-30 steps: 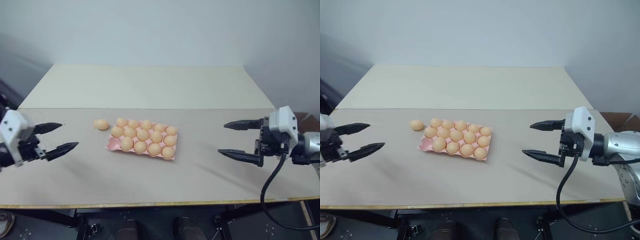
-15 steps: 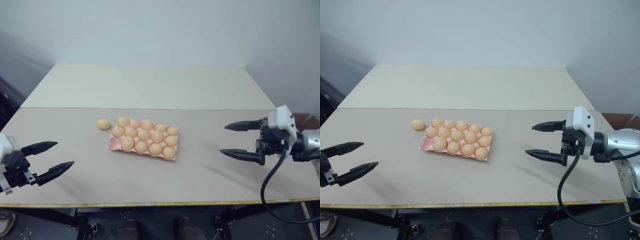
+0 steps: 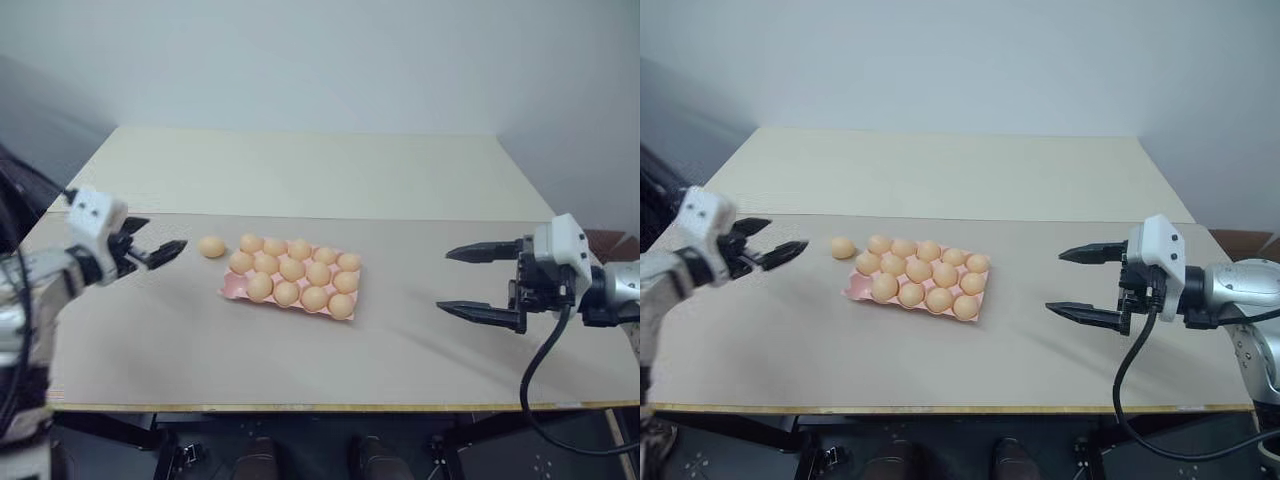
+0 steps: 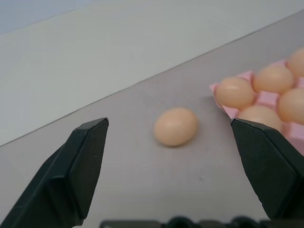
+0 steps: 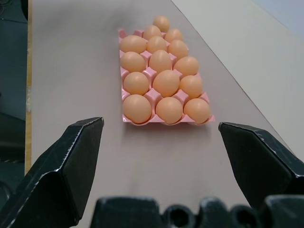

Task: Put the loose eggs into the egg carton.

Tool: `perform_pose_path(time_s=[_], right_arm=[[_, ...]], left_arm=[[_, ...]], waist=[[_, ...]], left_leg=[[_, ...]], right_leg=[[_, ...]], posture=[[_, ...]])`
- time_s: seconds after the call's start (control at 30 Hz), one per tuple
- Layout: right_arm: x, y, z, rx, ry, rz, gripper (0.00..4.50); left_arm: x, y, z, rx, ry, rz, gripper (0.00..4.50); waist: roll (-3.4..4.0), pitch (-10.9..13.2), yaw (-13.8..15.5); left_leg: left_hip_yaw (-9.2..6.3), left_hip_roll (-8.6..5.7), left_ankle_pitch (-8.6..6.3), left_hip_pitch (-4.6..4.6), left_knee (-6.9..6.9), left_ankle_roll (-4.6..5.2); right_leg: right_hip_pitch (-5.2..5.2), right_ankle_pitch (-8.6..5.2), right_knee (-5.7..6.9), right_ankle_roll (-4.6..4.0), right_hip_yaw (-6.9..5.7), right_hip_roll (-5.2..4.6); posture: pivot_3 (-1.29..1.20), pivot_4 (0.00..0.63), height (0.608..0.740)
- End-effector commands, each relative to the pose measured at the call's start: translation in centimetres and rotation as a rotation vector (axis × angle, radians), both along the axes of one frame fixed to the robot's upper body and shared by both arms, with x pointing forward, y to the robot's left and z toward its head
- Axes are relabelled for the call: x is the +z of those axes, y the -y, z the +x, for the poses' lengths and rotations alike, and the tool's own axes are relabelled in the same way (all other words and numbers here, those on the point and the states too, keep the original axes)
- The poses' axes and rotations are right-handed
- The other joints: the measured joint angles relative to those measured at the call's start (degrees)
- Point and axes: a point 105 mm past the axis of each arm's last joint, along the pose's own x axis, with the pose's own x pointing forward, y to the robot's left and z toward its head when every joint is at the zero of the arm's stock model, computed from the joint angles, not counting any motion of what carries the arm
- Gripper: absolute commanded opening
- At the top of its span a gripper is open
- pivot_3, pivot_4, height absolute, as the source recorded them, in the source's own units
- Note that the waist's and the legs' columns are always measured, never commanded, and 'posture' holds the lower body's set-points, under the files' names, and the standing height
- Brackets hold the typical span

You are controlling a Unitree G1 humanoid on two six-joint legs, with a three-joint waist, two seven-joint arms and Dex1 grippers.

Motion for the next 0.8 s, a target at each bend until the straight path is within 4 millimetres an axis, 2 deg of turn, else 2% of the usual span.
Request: perform_pose_path(time_s=[0.03, 0.17, 0.27, 0.47, 0.57, 0.73, 0.8], right_arm=[[1.5, -0.1, -0.4, 0.004, 0.057, 0.004, 4.5], [1.8, -0.2, -0.6, 0.003, 0.068, 0.005, 4.5], [1.8, -0.2, -0.8, 0.001, 0.068, 0.005, 4.5], [1.9, -0.1, -1.1, -0.013, 0.073, 0.006, 4.5], [1.9, -0.1, -1.2, -0.025, 0.075, 0.007, 4.5], [1.9, 0.0, -1.1, -0.032, 0.077, 0.01, 4.5], [1.9, 0.0, -1.1, -0.034, 0.077, 0.011, 4.5]], left_arm=[[-1.0, 0.2, 2.7, 0.037, -0.035, 0.012, 4.49], [-2.4, 1.5, 4.6, -0.007, -0.087, 0.029, 4.49], [-3.2, 1.6, 5.7, 0.002, -0.111, 0.026, 4.49], [-4.8, 2.3, 6.4, -0.029, -0.176, 0.035, 4.49], [-5.6, 2.3, 6.4, -0.029, -0.203, 0.044, 3.88], [-6.1, 2.1, 6.3, -0.027, -0.218, 0.048, 2.27], [-5.8, 1.9, 6.2, -0.022, -0.21, 0.045, 1.98]], waist=[[0.0, 0.0, -0.4], [-0.01, 0.0, -0.8], [-0.02, 0.0, -0.7], [-0.02, 0.0, -0.5], [-0.02, 0.0, -0.5], [-0.02, 0.0, -0.5], [-0.02, 0.0, -0.5]], left_leg=[[0.01, -0.01, 0.0, 0.01, 0.0, 0.0], [0.0, -0.01, 0.0, -0.01, 0.01, 0.0], [-0.01, -0.01, 0.0, -0.02, 0.01, 0.0], [-0.02, -0.02, 0.0, -0.04, 0.03, 0.0], [-0.02, -0.03, 0.0, -0.05, 0.04, 0.0], [-0.03, -0.02, 0.0, -0.04, 0.06, 0.0], [-0.03, -0.02, 0.0, -0.04, 0.06, 0.0]], right_leg=[[0.01, 0.0, 0.02, 0.0, 0.01, -0.01], [-0.02, 0.01, 0.02, 0.01, 0.02, 0.02], [-0.03, 0.01, 0.04, 0.01, 0.01, 0.02], [-0.03, 0.0, 0.03, 0.02, 0.01, 0.0], [-0.03, 0.01, 0.04, 0.02, 0.0, -0.02], [-0.03, 0.01, 0.06, 0.03, 0.0, -0.01], [-0.02, 0.01, 0.06, 0.03, 0.0, -0.02]], posture=[[0.0, 0.15, 0.74], [0.0, 0.15, 0.74], [0.0, 0.15, 0.74], [0.0, 0.15, 0.74], [0.0, 0.15, 0.74], [0.0, 0.15, 0.74], [0.0, 0.15, 0.74]])
